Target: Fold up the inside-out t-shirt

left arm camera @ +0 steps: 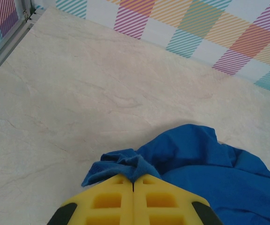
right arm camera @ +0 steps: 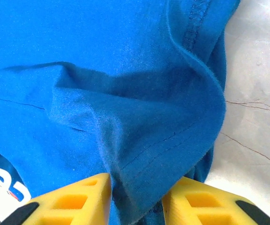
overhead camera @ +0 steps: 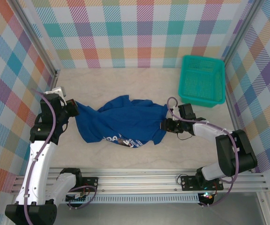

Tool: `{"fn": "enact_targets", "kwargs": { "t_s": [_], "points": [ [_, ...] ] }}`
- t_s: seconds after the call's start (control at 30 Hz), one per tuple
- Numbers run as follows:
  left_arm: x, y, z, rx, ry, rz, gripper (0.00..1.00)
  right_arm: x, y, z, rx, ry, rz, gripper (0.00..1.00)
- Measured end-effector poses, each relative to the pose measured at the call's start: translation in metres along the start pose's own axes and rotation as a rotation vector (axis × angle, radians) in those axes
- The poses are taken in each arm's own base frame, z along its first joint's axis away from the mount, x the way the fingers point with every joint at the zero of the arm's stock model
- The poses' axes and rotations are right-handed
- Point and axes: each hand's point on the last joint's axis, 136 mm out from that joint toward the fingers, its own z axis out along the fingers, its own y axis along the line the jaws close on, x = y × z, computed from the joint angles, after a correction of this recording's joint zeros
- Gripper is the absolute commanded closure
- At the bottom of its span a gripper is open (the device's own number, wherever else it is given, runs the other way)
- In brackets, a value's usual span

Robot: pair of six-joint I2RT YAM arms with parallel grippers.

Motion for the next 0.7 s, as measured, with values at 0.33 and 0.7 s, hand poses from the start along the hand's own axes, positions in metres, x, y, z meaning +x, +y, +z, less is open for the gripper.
{"fn": "enact_targets", "kwargs": {
  "t_s": [0.33,0.7],
  "points": [
    [0.0,0.0,0.0,0.0,0.0,0.0,1.0,0.003,0.006,0.0,-0.007,0.002,-0.035,0.55],
    [0.0,-0.001,0.0,0.008,0.003,0.0,1.0,0.017,0.003,0.007,0.133,0.016,-0.162,0.58]
  ]
}}
